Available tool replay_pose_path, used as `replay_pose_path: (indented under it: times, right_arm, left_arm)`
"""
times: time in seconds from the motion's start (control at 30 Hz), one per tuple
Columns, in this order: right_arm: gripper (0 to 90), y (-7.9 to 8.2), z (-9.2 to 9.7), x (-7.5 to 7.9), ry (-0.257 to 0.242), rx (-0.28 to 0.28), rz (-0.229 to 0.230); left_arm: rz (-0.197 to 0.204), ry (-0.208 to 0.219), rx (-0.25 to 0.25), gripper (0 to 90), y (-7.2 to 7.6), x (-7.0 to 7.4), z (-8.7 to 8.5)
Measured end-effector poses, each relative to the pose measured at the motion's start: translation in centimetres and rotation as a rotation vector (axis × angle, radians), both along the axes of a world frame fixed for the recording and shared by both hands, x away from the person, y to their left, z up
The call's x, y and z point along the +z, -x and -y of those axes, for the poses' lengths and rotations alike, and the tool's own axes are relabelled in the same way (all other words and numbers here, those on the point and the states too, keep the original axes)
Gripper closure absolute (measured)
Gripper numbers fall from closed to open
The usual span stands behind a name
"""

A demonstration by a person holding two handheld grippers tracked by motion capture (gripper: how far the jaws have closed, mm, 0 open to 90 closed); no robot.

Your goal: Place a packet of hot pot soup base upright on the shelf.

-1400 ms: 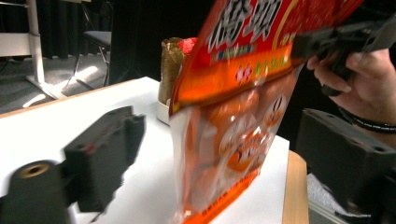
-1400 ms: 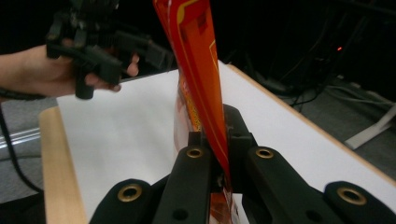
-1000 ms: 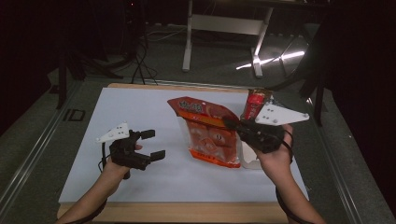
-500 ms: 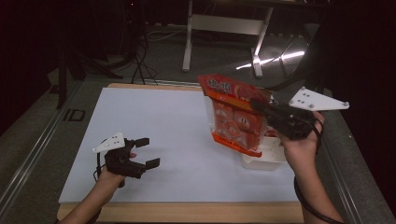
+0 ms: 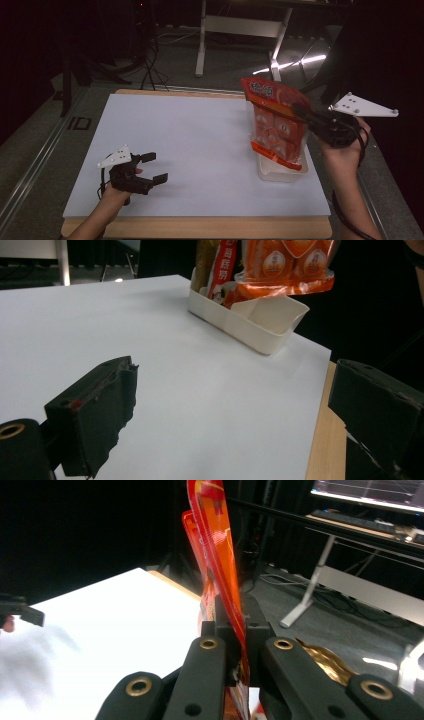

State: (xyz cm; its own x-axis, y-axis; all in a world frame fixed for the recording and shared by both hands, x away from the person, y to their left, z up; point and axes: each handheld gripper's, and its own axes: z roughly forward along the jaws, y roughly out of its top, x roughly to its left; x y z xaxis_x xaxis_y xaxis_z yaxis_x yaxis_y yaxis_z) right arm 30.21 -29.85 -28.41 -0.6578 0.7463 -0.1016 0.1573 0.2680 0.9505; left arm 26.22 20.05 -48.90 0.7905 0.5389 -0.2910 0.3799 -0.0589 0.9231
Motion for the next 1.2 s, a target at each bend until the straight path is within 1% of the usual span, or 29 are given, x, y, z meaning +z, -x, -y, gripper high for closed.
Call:
replay_pose_path:
  times: [0.1,0.13,0.17,0.2,0.23,0.27,0.3,0.33,0.37,0.47,0.5,0.53,0.57,0.6,0.73,0.8,0.83,0.9,1.0,1.1,1.13,1.17,1.2]
  right_arm:
    - [90.0,-0.2,0.7,-0.2,-0.003,-0.013,-0.014]
    - [90.0,-0.4,0.9,-0.4,-0.001,-0.020,-0.015]
    - [90.0,-0.5,1.1,-0.5,-0.001,-0.024,-0.018]
    - [90.0,-0.5,1.1,-0.5,-0.001,-0.024,-0.018]
    - [90.0,-0.6,1.4,-1.0,0.006,-0.039,-0.023]
    - [90.0,-0.7,1.5,-1.1,0.004,-0.043,-0.027]
    - [90.0,-0.7,1.5,-1.1,0.004,-0.043,-0.027]
    - [90.0,-0.8,1.7,-1.3,-0.004,-0.047,-0.031]
    - [90.0,-1.0,1.9,-1.7,-0.006,-0.051,-0.037]
    - [90.0,-1.4,2.1,-2.3,0.001,-0.061,-0.048]
    - [90.0,-1.4,2.1,-2.3,0.001,-0.061,-0.048]
    - [90.0,-1.5,2.2,-2.5,0.000,-0.062,-0.052]
    - [90.0,-2.0,2.5,-3.0,-0.012,-0.061,-0.067]
    - [90.0,-2.1,2.6,-3.3,-0.021,-0.060,-0.073]
    - [90.0,-2.8,2.6,-4.2,-0.018,-0.062,-0.092]
    - [90.0,-3.0,2.7,-4.7,-0.037,-0.054,-0.105]
    - [90.0,-3.1,2.7,-4.9,-0.042,-0.059,-0.107]
    - [90.0,-3.1,2.8,-5.1,-0.049,-0.062,-0.105]
    - [90.0,-3.2,3.2,-5.4,-0.073,-0.066,-0.114]
    - [90.0,-3.1,3.3,-5.7,-0.065,-0.073,-0.120]
    - [90.0,-3.2,3.3,-6.0,-0.066,-0.073,-0.128]
    - [90.0,-3.3,3.4,-6.6,-0.068,-0.074,-0.147]
    - [90.0,-3.4,3.4,-6.9,-0.066,-0.077,-0.152]
  left_arm:
    - [0.001,0.007,0.004,5.5,0.0,-0.2,-0.1]
    - [-0.003,0.007,-0.001,5.5,0.0,-0.3,-0.2]
    - [-0.015,0.009,-0.021,5.5,0.0,-0.3,-0.1]
    - [-0.015,0.009,-0.021,5.6,0.0,-0.3,-0.1]
    - [0.000,-0.014,-0.031,5.6,0.1,-0.4,0.1]
    - [0.013,-0.021,-0.030,5.5,0.2,-0.4,0.2]
    - [0.013,-0.021,-0.030,5.5,0.2,-0.4,0.2]
    - [0.028,-0.020,-0.029,5.5,0.3,-0.5,0.3]
    - [0.031,-0.021,-0.027,4.5,0.3,-0.5,0.3]
    - [0.056,-0.018,-0.010,4.1,0.3,-0.6,0.2]
    - [0.056,-0.018,-0.010,4.1,0.3,-0.6,0.2]
    - [0.054,-0.008,-0.004,4.1,0.2,-0.8,0.0]
    - [0.051,-0.003,0.001,4.1,0.2,-0.9,-0.1]
    - [0.047,-0.003,0.003,4.1,0.2,-0.9,-0.2]
    - [0.040,0.005,0.013,4.1,0.0,-1.1,-0.4]
    - [0.037,0.009,0.018,4.1,-0.1,-1.3,-0.4]
    - [0.034,0.008,0.018,4.1,-0.1,-1.3,-0.5]
    - [0.033,0.008,0.021,4.1,-0.1,-1.4,-0.5]
    - [0.027,0.012,0.023,4.1,-0.2,-1.4,-0.6]
    - [0.023,0.014,0.025,4.1,-0.2,-1.5,-0.6]
    - [0.023,0.015,0.026,4.1,-0.3,-1.5,-0.5]
    - [0.024,0.014,0.026,4.1,-0.3,-1.5,-0.5]
    - [0.025,0.012,0.025,4.1,-0.3,-1.5,-0.5]
